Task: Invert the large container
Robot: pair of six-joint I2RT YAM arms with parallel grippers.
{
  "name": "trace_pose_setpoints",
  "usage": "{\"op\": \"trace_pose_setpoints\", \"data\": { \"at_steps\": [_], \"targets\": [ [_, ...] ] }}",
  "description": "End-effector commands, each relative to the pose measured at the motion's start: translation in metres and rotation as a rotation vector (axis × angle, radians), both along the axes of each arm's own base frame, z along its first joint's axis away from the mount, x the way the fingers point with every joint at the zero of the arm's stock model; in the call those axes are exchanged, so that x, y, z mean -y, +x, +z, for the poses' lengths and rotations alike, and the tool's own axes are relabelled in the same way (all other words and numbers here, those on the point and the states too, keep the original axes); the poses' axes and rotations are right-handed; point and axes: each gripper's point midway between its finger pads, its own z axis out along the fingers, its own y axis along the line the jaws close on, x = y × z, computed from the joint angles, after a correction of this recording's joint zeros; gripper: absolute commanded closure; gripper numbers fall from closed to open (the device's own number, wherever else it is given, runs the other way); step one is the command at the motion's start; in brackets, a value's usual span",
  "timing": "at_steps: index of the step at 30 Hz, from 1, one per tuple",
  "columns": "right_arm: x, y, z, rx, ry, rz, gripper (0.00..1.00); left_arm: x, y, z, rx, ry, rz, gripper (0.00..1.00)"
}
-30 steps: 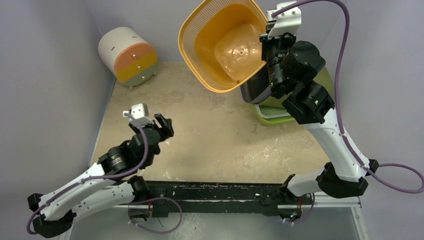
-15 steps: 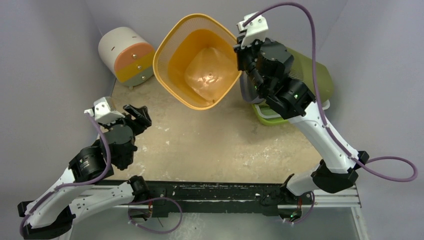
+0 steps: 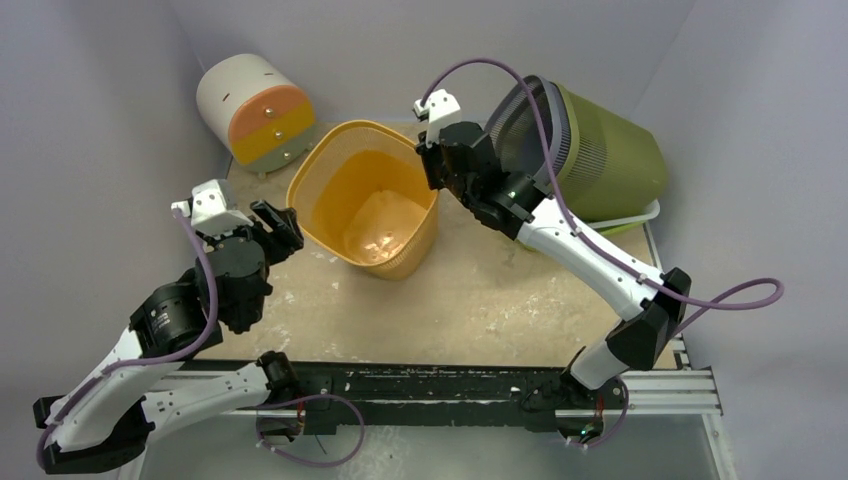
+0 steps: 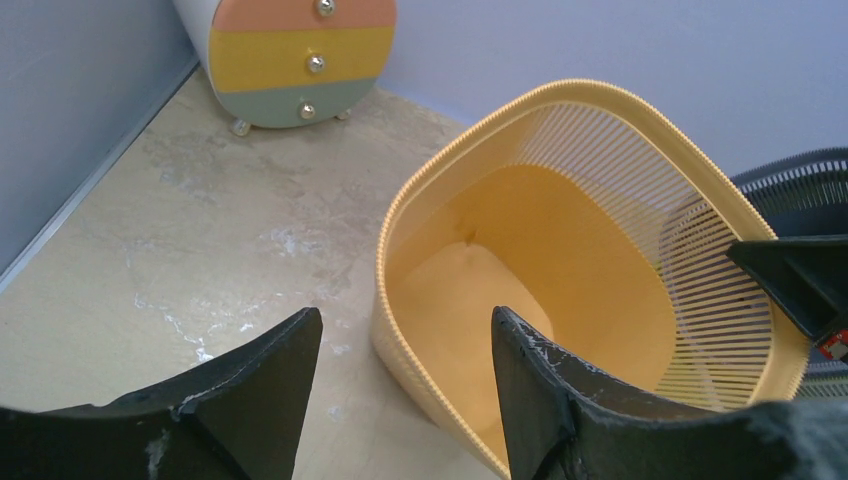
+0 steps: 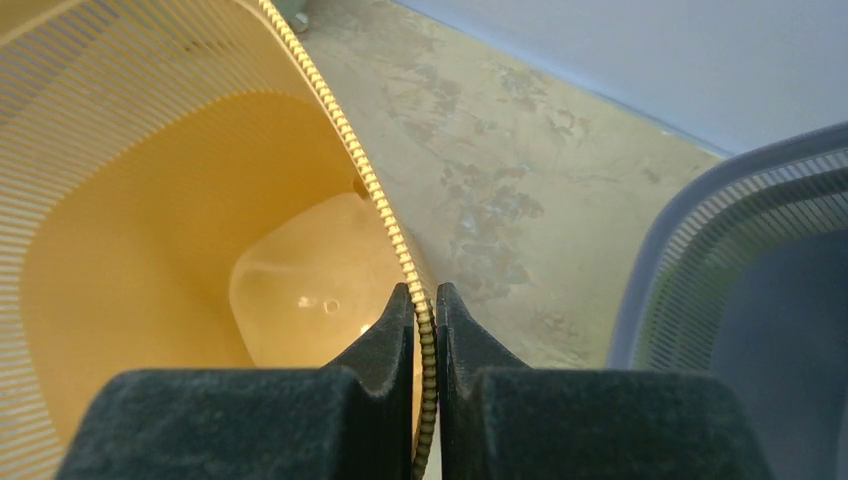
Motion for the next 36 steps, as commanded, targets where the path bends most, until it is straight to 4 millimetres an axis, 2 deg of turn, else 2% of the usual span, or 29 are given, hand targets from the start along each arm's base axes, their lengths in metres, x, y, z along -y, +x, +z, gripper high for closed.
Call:
{"op": "trace_pose_setpoints", "data": {
  "at_steps": [1,2,3,5,7,9,10,13,17,19,23,26,30,33,36],
  "targets": [
    [-0.008,0.002,0.064,0.124,0.260,-0.021,1.00,0.000,-0.001,0.001,0.004,0.008,-0.020,0.40],
    [-0.007,0.004,0.059,0.119,0.250,-0.033,1.00,0.002,-0.001,0.000,0.003,0.006,-0.024,0.40],
    [-0.007,0.005,0.053,0.110,0.236,-0.041,0.96,0.004,0.000,-0.002,0.000,0.008,-0.032,0.39],
    [-0.007,0.007,0.043,0.094,0.212,-0.049,0.70,0.010,0.002,-0.005,-0.006,0.015,-0.057,0.39],
    [-0.006,0.007,0.034,0.079,0.199,-0.058,0.49,0.020,0.004,-0.009,-0.019,0.047,-0.097,0.39],
    [-0.004,0.007,0.030,0.072,0.198,-0.074,0.33,0.031,0.007,-0.010,-0.023,0.075,-0.143,0.39],
    [-0.001,0.008,0.030,0.075,0.198,-0.083,0.29,0.036,0.008,-0.010,-0.026,0.089,-0.163,0.39],
    [0.005,0.007,0.032,0.081,0.192,-0.106,0.23,0.049,0.011,-0.008,-0.032,0.124,-0.216,0.39],
    [0.023,0.006,0.046,0.117,0.196,-0.169,0.15,0.071,0.013,0.002,-0.006,0.146,-0.324,0.39],
    [0.040,0.004,0.060,0.147,0.211,-0.227,0.09,0.088,0.012,0.009,0.021,0.160,-0.416,0.39],
    [0.077,0.001,0.083,0.172,0.231,-0.307,0.07,0.112,0.017,0.022,0.054,0.254,-0.527,0.39],
    [0.105,0.000,0.094,0.189,0.253,-0.347,0.07,0.137,0.021,0.031,0.063,0.341,-0.627,0.39],
    [0.146,0.000,0.097,0.187,0.285,-0.385,0.07,0.188,0.025,0.019,0.047,0.510,-0.856,0.37],
    [0.163,-0.004,0.094,0.188,0.280,-0.411,0.06,0.218,0.023,0.007,0.055,0.615,-1.016,0.37],
    [0.173,-0.012,0.092,0.186,0.275,-0.430,0.03,0.246,0.025,0.001,0.067,0.622,-1.109,0.36]
  ]
}}
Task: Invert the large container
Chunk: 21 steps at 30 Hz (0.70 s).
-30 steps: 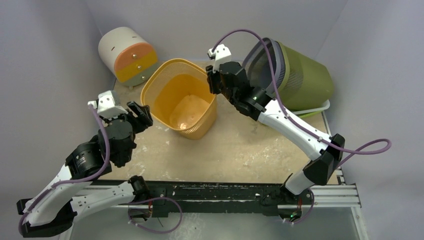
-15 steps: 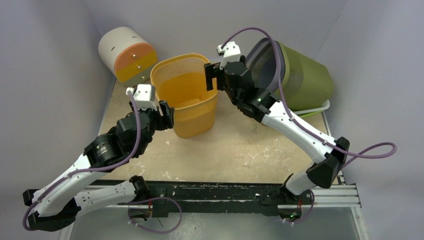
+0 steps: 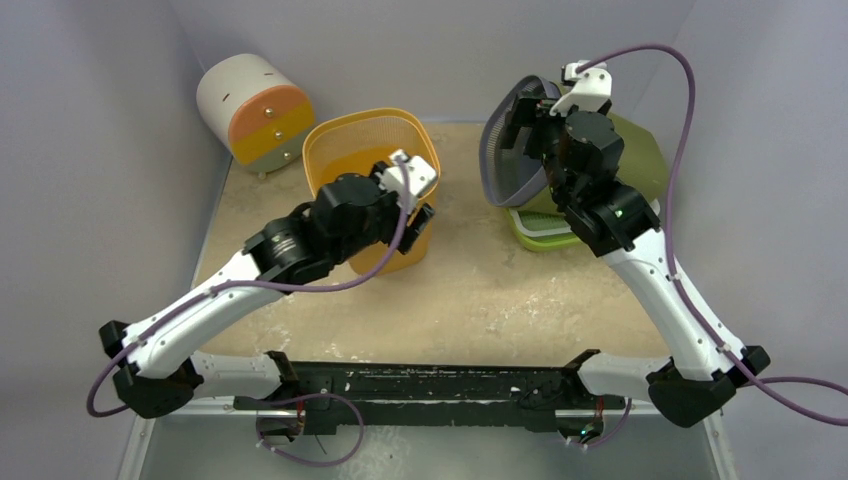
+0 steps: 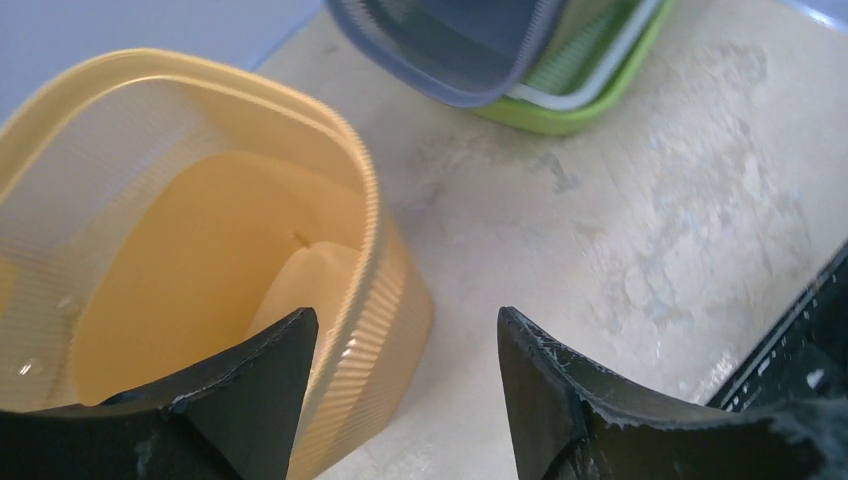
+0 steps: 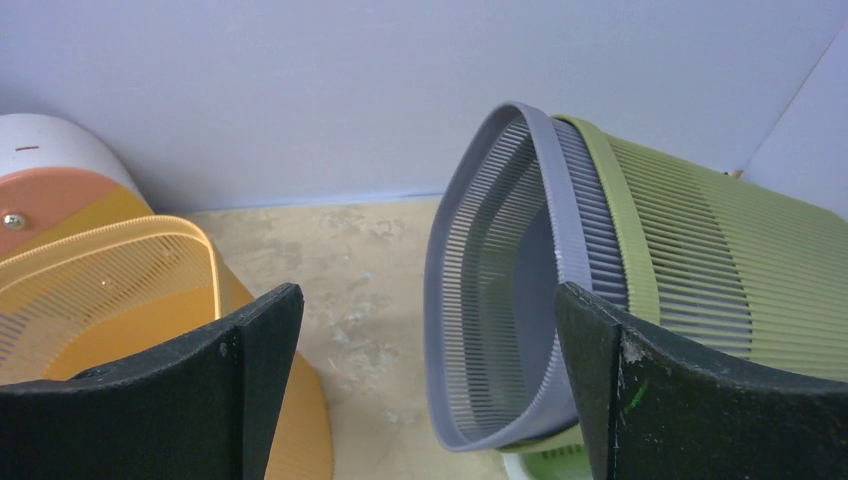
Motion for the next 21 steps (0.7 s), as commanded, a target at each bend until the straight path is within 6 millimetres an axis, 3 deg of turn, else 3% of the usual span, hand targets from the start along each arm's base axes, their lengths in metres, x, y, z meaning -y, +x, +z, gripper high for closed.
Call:
{"op": "trace_pose_setpoints", "data": {
  "at_steps": [1,8,14,21],
  "targets": [
    [0.005,-0.012,-0.005,-0.013,0.008,0.006,0.03,0.045,-0.005,0.012,0.049,0.021,-0.231,0.36],
    [0.021,-0.024,-0.010,-0.011,0.002,-0.029,0.02,0.070,0.038,-0.012,0.009,0.062,-0.085,0.35],
    [0.030,-0.029,-0.015,-0.012,-0.015,-0.048,0.02,0.062,0.063,-0.018,0.040,0.078,0.067,0.35],
    [0.035,-0.030,-0.020,-0.019,-0.026,-0.066,0.03,0.057,0.078,-0.017,0.058,0.065,0.160,0.39]
  ]
}}
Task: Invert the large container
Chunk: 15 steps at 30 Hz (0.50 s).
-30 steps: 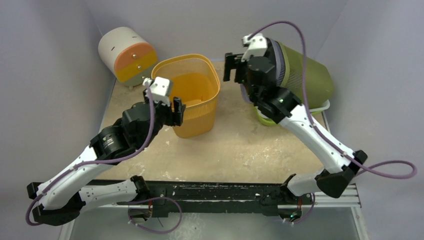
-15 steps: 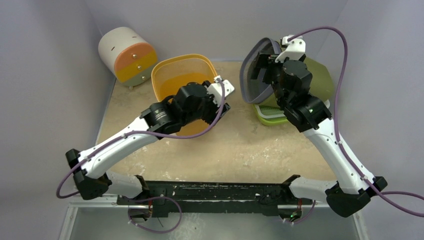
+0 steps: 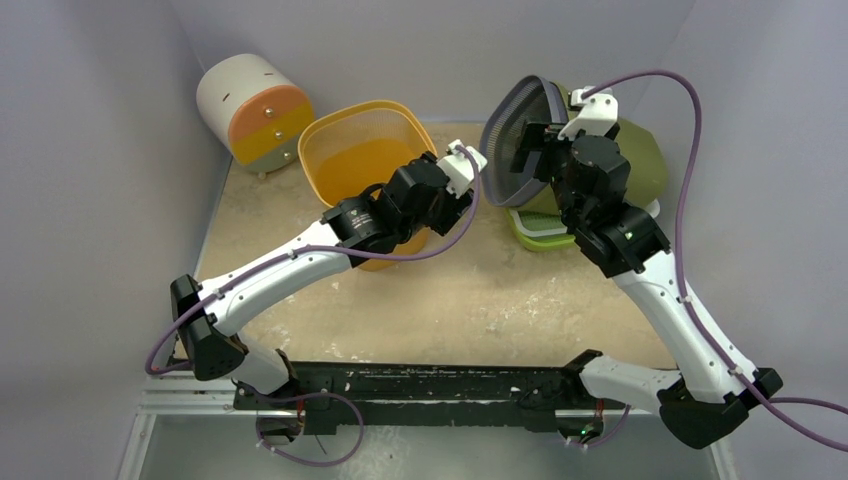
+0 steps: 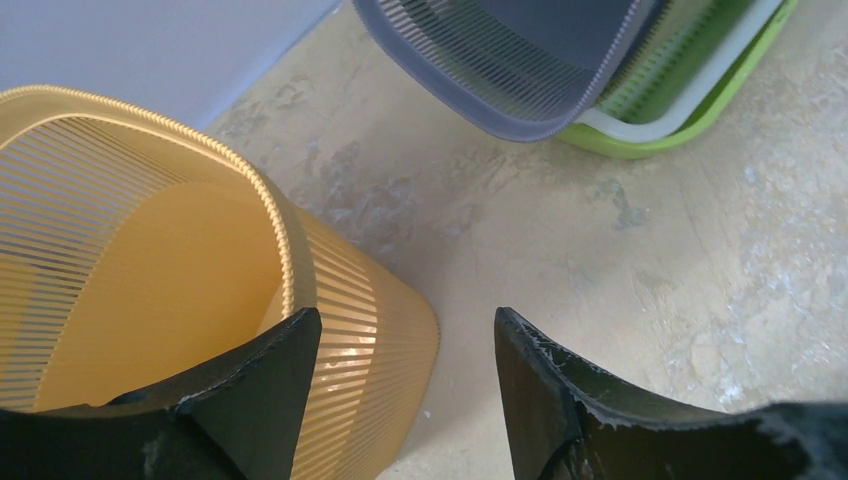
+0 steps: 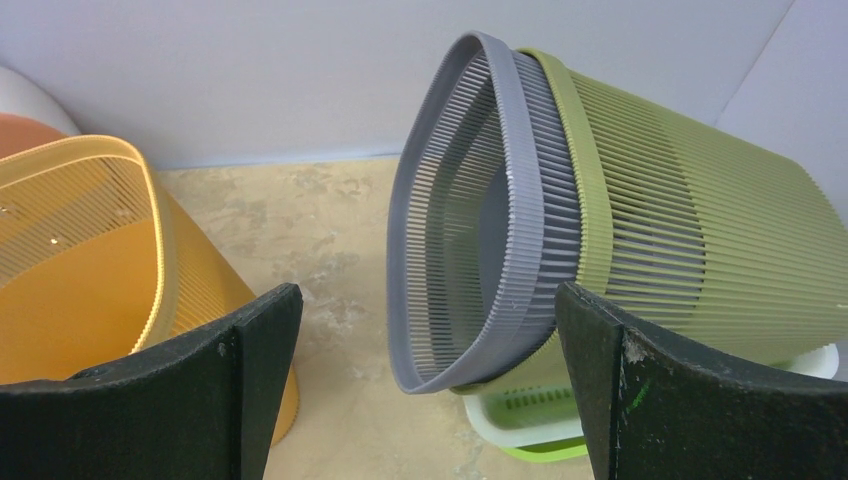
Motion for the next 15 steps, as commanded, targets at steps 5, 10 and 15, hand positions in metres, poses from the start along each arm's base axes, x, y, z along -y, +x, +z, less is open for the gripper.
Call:
{"op": "trace_pose_setpoints", "data": {
  "at_steps": [5,10,15],
  "targets": [
    [0.014,-0.004,0.008,0.037,0.009,-0.050,0.03,-0.008,0.024,0.035,0.091,-0.066,0.141,0.40],
    [0.012,-0.001,0.005,0.026,0.002,-0.047,0.04,-0.014,0.036,0.054,0.090,-0.064,0.253,0.42],
    [0.012,-0.002,0.006,0.024,0.005,-0.048,0.04,-0.011,0.033,0.077,0.072,-0.135,0.263,0.42]
  ]
}}
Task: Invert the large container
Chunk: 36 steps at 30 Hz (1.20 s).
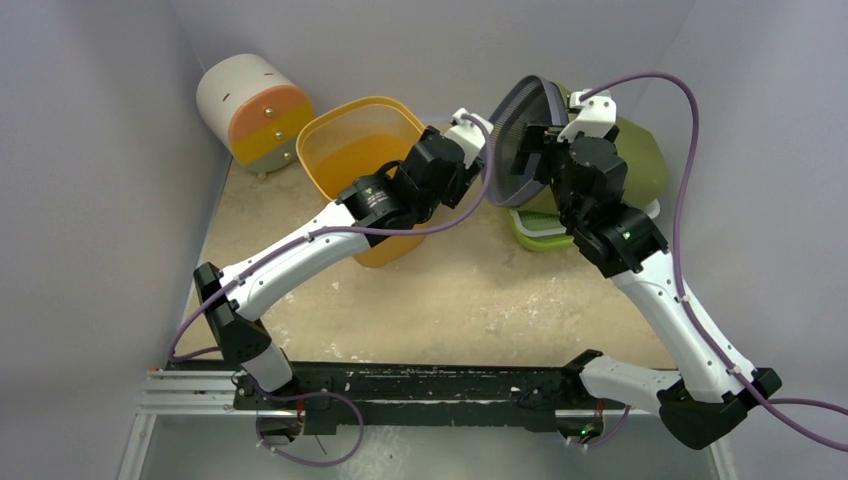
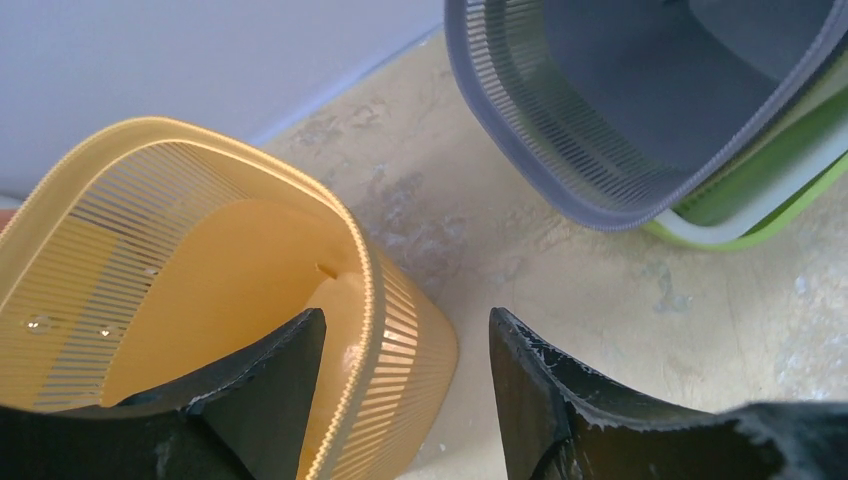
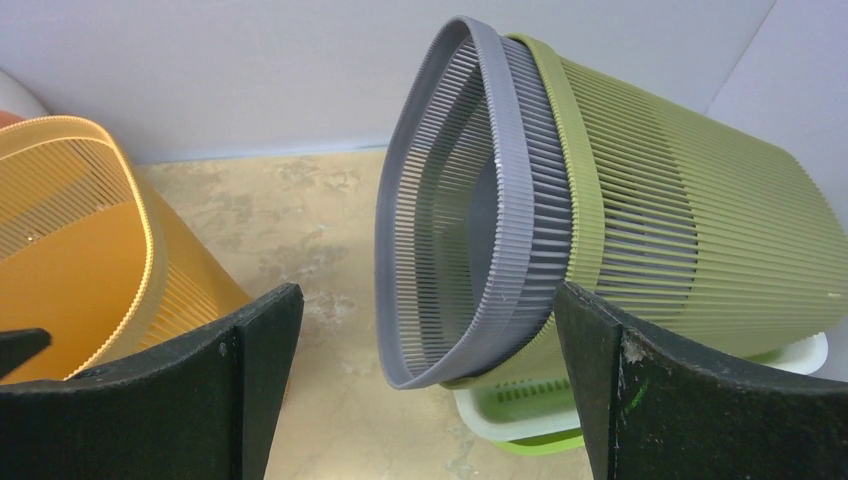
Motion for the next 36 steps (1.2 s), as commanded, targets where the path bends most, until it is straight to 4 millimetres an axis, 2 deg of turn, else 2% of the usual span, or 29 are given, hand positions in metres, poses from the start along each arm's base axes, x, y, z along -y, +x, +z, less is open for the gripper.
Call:
{"op": "trace_pose_setpoints", "data": {
  "at_steps": [1,5,11,17,28,31,33,35,36],
  "targets": [
    [0.007,-0.002,0.015,0.040,0.016,-0.027,0.04,-0.013,-0.002,0.043,0.026,-0.122,0.065,0.42],
    [0.006,0.000,0.014,0.036,0.018,-0.030,0.04,-0.020,-0.001,0.047,0.037,-0.123,0.093,0.42],
    [0.005,0.002,0.015,0.032,0.017,-0.028,0.04,-0.027,0.017,0.013,0.001,-0.051,0.136,0.48],
    [0.011,0.000,0.019,0.041,0.012,-0.049,0.04,-0.038,0.043,-0.016,-0.056,-0.074,0.160,0.53],
    [0.015,-0.001,0.011,0.032,0.003,-0.064,0.04,-0.022,0.049,-0.035,-0.123,-0.136,0.076,0.49],
    [0.015,-0.001,0.008,0.026,0.000,-0.061,0.04,-0.022,0.055,-0.052,-0.152,-0.110,0.084,0.49],
    [0.016,-0.001,0.006,0.023,-0.001,-0.065,0.04,-0.020,0.058,-0.065,-0.178,-0.088,0.080,0.58],
    [0.018,-0.002,0.004,0.022,-0.003,-0.073,0.04,-0.017,0.058,-0.074,-0.198,-0.073,0.075,0.73],
    [0.020,-0.003,0.005,0.024,-0.003,-0.078,0.04,-0.017,0.058,-0.076,-0.204,-0.071,0.074,0.86]
  ]
}}
